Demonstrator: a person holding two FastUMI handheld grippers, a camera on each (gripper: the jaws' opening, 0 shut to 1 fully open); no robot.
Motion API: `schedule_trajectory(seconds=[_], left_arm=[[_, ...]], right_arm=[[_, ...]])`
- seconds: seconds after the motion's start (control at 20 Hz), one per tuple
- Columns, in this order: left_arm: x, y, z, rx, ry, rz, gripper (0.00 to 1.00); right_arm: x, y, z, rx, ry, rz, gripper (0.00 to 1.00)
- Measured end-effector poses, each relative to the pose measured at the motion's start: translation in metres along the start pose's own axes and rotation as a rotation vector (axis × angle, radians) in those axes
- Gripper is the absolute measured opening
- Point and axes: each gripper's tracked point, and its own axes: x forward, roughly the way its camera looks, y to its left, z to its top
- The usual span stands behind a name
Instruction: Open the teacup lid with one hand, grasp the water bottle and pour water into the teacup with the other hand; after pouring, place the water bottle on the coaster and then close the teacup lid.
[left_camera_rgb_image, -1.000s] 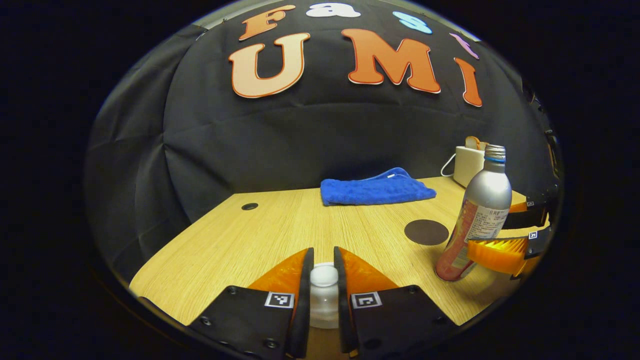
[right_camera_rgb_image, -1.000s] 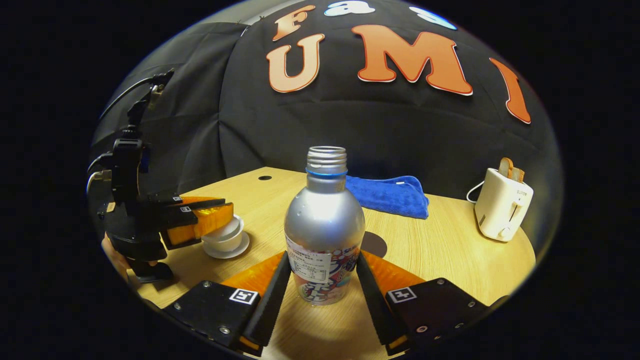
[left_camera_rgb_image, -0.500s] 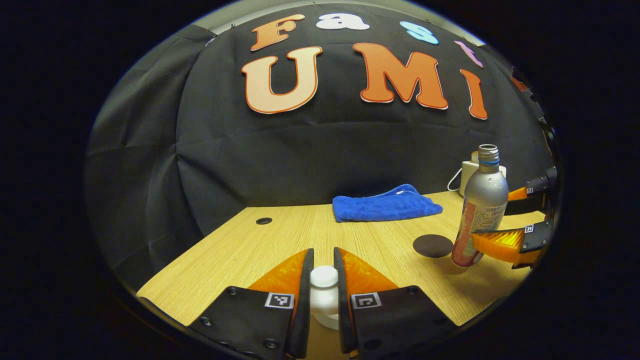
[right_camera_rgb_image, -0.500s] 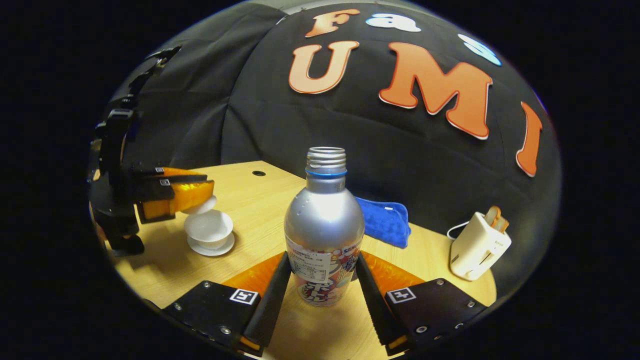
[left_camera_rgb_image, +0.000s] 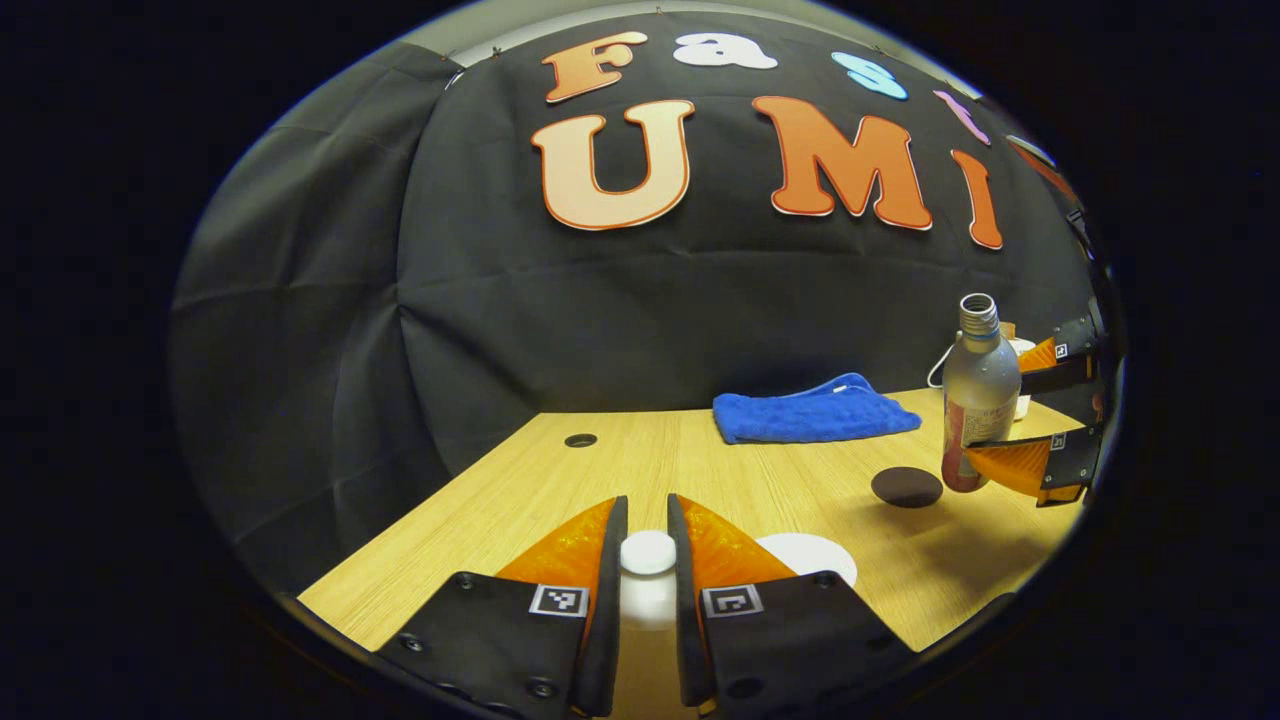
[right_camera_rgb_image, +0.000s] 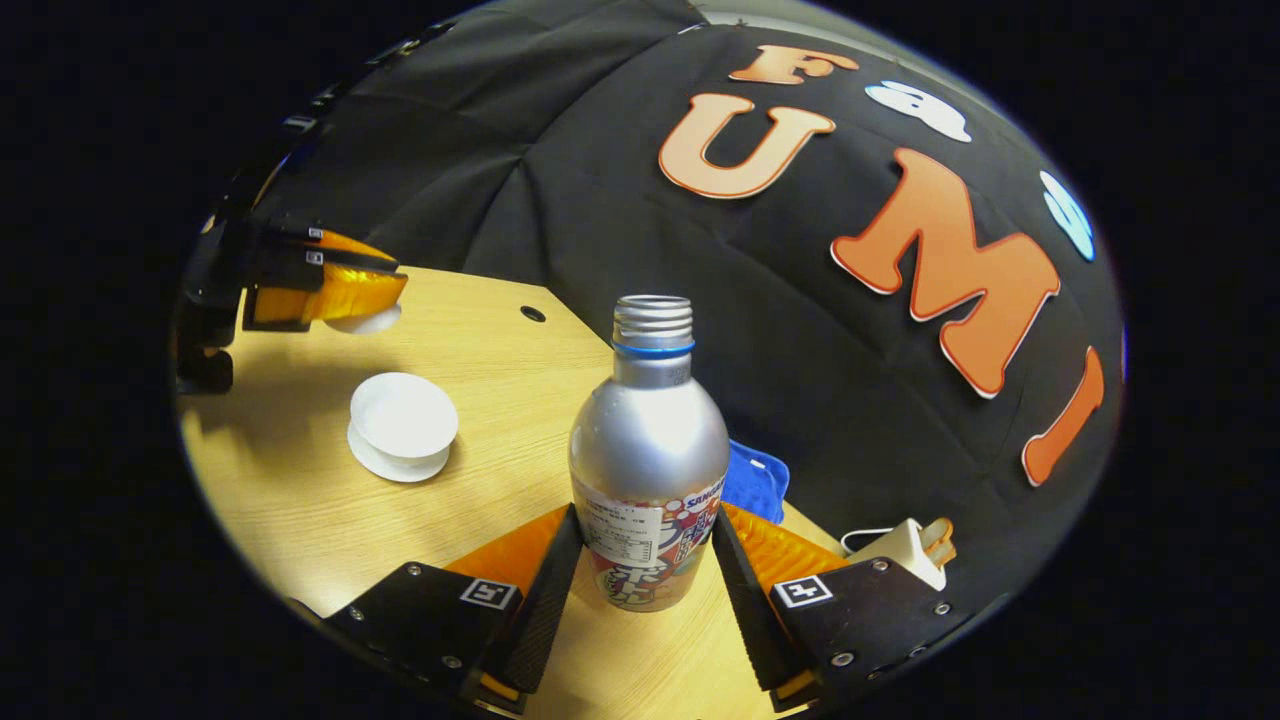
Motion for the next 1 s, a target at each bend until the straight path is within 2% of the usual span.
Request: schedule_trajectory(seconds=[0.05, 0.1, 0.35, 0.7, 1.0], left_arm=[[-0.001, 0.005, 0.003, -0.005, -0.007, 0.008, 0.24], [-0.001, 0.012, 0.003, -0.007, -0.011, 0.018, 0.28], [-0.006, 0.037, 0.001, -0.007, -0.008, 0.057, 0.27], [-0.018, 0.063, -0.01, -0.015, 0.002, 0.102, 0.28], [-0.026, 0.079, -0.018, -0.021, 0.009, 0.13, 0.28]], right_arm=[[0.002, -0.001, 0.003, -0.027, -0.003, -0.005, 0.78], [0.005, -0.003, 0.006, -0.057, -0.005, -0.013, 0.78], [0.001, -0.011, 0.013, -0.206, -0.02, -0.044, 0.78], [0.012, 0.009, 0.026, -0.439, -0.065, -0.093, 0.78], [0.016, 0.009, 0.036, -0.675, -0.109, -0.18, 0.78]])
